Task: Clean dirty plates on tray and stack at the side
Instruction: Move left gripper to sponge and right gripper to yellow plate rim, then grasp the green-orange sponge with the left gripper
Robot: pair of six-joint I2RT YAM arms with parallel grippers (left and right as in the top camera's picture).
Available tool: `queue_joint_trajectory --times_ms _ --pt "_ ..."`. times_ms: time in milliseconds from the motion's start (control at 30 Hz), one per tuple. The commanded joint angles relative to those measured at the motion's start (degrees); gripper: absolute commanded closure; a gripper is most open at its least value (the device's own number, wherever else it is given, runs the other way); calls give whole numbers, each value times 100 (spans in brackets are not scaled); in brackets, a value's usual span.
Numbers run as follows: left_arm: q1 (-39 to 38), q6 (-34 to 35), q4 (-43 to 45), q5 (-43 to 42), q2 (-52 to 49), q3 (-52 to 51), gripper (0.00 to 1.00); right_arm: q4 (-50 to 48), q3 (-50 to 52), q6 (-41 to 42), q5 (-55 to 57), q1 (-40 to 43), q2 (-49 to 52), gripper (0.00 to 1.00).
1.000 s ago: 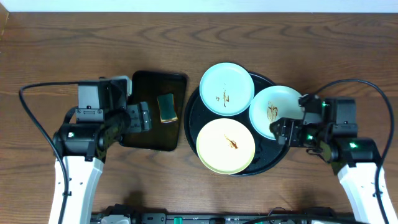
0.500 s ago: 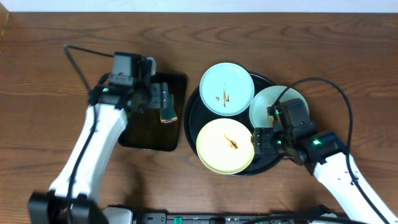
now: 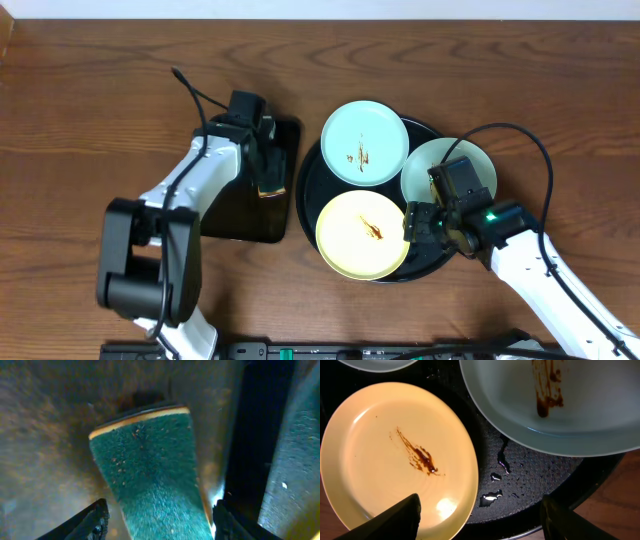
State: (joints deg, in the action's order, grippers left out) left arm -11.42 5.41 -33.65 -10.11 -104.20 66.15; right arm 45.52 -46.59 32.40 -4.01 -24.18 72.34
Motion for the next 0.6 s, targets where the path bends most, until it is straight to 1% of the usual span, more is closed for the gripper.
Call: queue_joint_trajectory --times_ms 0,167,200,367,467,567 --pt "-4 417 94 72 -328 98 39 -24 -74 103 98 -33 4 26" --pt "-2 586 96 72 -437 98 54 -31 -74 103 98 -33 4 26" --pt "-2 586 98 72 -435 98 56 -31 -74 103 98 -33 4 26" --pt "-2 588 98 114 -424 107 56 -33 -74 101 98 -33 4 25" --pt "-2 595 96 350 -306 118 56 -35 -74 101 101 -33 4 25" --pt "-2 706 74 632 -127 116 51 -37 -74 101 101 -33 4 25"
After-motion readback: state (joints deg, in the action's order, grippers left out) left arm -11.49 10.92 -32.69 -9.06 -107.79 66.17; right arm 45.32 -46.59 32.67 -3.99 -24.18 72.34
